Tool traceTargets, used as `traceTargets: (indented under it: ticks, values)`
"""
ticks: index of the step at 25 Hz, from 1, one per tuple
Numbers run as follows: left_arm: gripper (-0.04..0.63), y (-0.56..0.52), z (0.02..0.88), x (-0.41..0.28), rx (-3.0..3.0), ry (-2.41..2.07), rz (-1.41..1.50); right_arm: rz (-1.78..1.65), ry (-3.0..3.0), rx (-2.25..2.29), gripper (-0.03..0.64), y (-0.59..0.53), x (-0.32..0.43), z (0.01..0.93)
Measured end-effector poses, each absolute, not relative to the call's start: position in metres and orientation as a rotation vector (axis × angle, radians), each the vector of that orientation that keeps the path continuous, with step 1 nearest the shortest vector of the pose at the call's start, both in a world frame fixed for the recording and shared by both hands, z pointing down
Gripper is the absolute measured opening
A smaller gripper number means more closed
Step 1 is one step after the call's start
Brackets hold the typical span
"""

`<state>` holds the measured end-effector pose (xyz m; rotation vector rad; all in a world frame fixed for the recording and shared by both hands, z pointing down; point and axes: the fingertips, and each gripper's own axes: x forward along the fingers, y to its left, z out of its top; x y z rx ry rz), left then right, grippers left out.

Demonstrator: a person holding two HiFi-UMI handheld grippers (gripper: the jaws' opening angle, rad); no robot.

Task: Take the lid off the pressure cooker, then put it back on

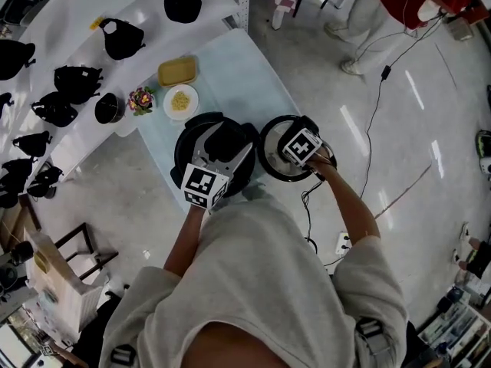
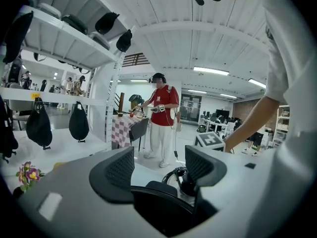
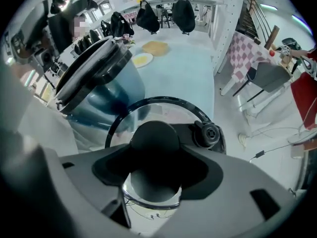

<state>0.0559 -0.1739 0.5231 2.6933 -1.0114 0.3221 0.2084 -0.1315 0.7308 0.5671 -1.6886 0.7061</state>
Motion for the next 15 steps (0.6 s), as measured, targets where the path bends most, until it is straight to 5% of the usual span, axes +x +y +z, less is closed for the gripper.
traceTargets:
  ticks: [15]
  values:
    - [0.310,-0.179,0.522,0.030,2.667,-1.081,0.361,0.626,-1.627,0.567,0.273,-0.161,0.188,0.795]
